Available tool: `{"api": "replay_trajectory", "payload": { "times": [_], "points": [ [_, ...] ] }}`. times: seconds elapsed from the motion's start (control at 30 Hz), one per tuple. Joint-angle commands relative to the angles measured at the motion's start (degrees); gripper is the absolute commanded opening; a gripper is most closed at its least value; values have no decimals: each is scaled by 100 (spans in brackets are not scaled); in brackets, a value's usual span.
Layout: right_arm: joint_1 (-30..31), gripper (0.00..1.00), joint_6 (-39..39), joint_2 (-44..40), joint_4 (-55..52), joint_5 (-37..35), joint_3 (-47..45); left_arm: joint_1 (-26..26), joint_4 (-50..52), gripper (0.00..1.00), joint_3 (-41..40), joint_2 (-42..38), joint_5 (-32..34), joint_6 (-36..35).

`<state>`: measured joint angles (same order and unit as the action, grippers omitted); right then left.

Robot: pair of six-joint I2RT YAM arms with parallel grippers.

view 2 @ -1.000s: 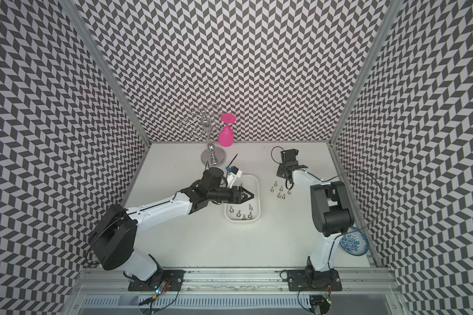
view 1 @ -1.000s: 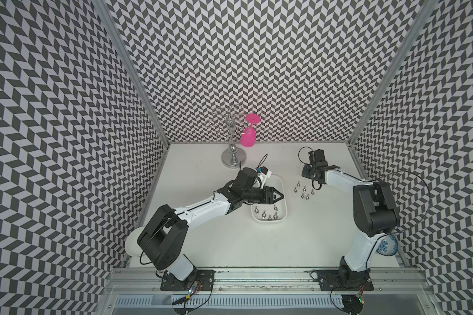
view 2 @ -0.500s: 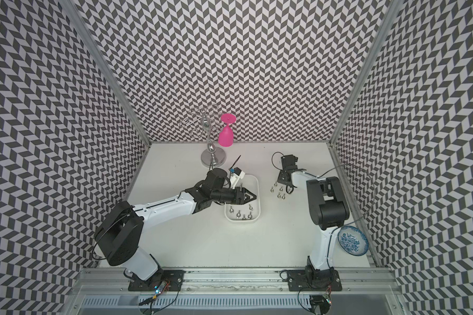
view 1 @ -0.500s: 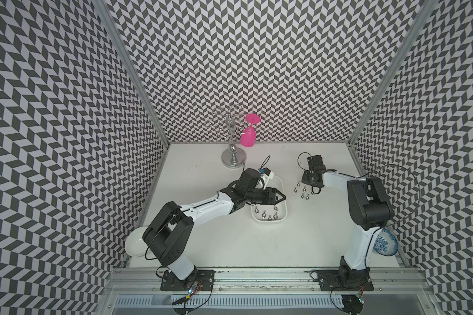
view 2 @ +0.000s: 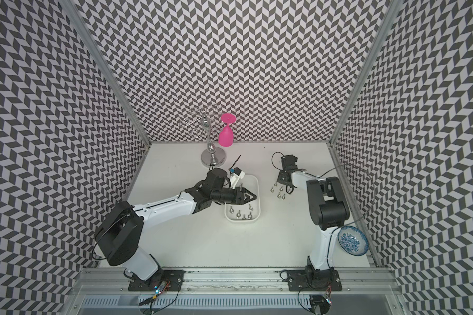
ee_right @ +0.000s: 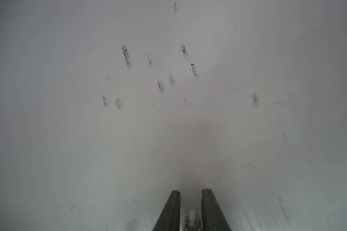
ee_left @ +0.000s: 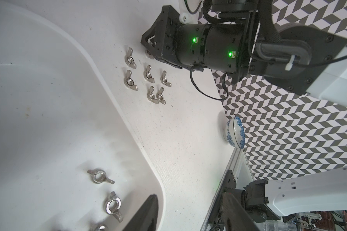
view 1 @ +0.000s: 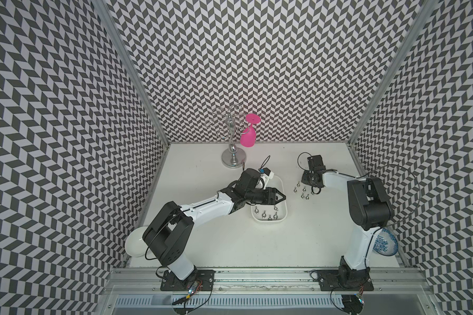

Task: Take out the wing nut from the storage box
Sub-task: Place the wing nut at the center of the board, then pick up the wing nut from the storage box.

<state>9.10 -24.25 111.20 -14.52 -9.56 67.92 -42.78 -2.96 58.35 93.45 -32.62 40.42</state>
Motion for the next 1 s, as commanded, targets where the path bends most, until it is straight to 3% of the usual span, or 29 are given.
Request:
{"api": "replay_trajectory", "payload": {
  "times": [0.0,0.1,0.2,0.33,0.47,0.57,0.7,0.97],
  "points": [
    [12,29,-10,-542,-22,4,48,-14,-2,56,29,-150,69,-159],
    [155,30,39,-1025,-111,14,38,105,195,56,48,-298,139,-283],
    [847,30,161,-1495,-177,-69,-106,441,316,56,-81,-551,173,-376],
    [2170,31,271,-1792,-200,-157,-326,1302,459,56,-501,-1035,76,-397],
    [2930,30,207,-1734,-257,-49,-358,2200,661,56,-987,-1547,-3,-425],
    [3101,30,237,-1556,-15,458,-396,2738,765,56,-1360,-1892,-123,-525],
    [3220,30,306,-1090,45,553,-216,3205,859,56,-1716,-2143,-293,-644],
    [3212,30,473,-352,-20,570,225,3319,920,56,-1927,-2199,-427,-763]
  ]
}}
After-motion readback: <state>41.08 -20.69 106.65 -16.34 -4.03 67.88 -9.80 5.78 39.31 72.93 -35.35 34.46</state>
